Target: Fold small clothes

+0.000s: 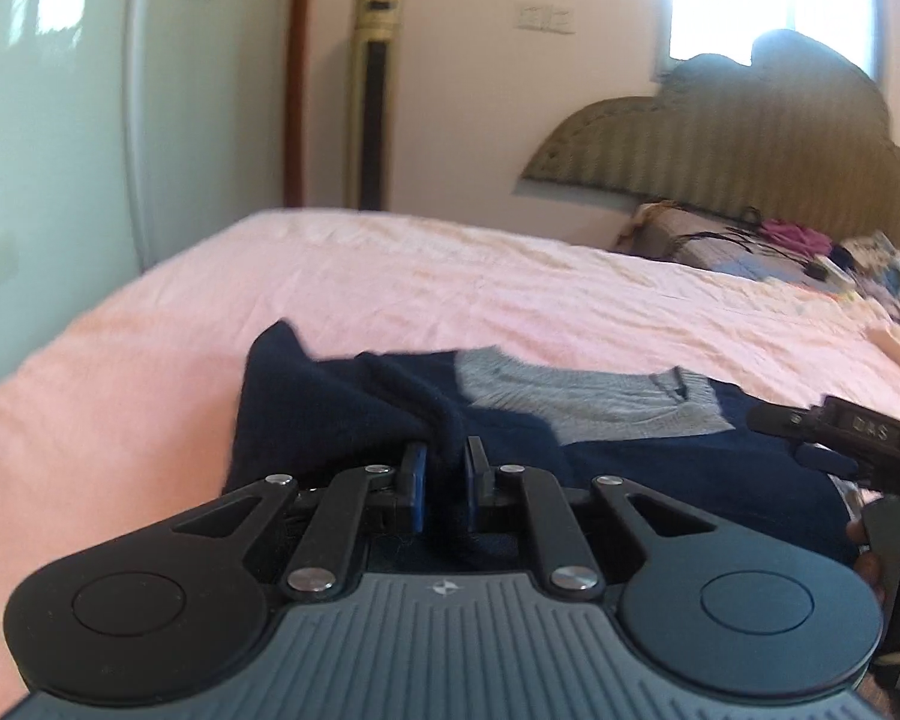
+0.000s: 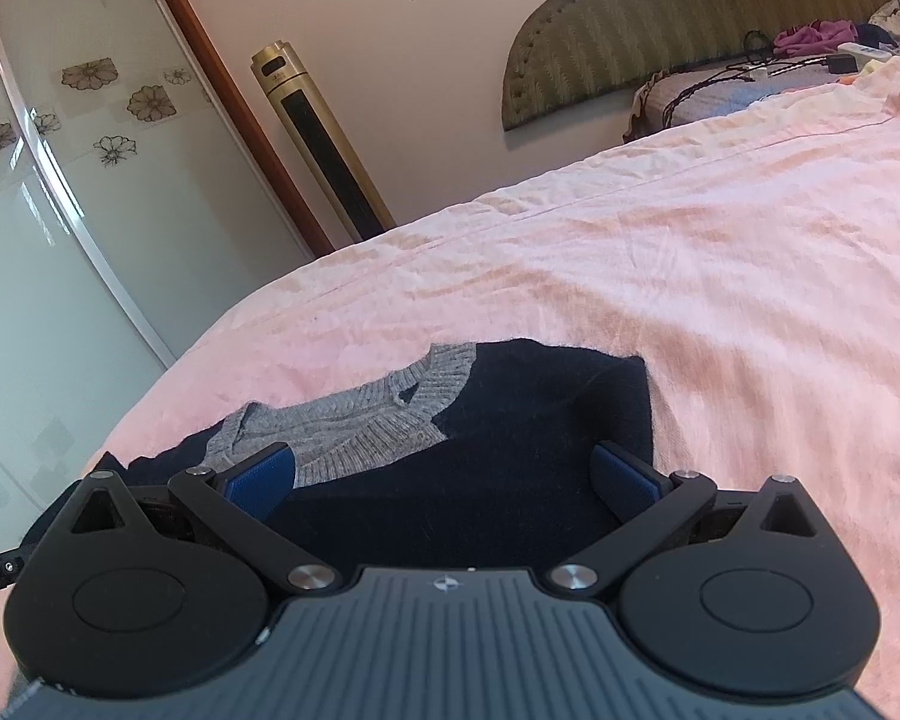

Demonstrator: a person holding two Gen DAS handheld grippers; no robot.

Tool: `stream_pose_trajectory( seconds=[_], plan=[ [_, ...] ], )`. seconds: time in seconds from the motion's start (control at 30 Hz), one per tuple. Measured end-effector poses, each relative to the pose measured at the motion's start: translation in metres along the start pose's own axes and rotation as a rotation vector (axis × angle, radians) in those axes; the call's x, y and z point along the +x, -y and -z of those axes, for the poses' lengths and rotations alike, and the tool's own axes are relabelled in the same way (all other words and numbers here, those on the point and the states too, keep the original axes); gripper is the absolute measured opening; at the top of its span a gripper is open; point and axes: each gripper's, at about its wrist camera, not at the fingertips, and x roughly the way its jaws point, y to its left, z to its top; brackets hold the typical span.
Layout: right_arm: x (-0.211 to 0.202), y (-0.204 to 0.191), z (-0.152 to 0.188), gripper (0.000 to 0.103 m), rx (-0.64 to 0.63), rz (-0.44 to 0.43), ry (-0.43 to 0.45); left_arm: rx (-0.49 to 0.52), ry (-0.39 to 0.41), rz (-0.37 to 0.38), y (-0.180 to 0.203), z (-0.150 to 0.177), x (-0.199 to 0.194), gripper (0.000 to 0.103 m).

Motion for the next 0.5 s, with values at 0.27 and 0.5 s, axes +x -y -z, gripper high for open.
stream_pose_trajectory(
  seconds=[0.27, 0.5],
  plan=[
    [-0.001, 0.002, 0.0, 0.103, 0.009, -0.006, 0.003, 0.554, -0.002, 0.065, 0.088, 0.046, -0.004, 0.012],
    [0.0, -0.016, -0.004, 0.103, -0.055, 0.067, -0.042, 0.421, 0.01, 0.032, 0.04, 0.065, -0.024, 0.015]
  ],
)
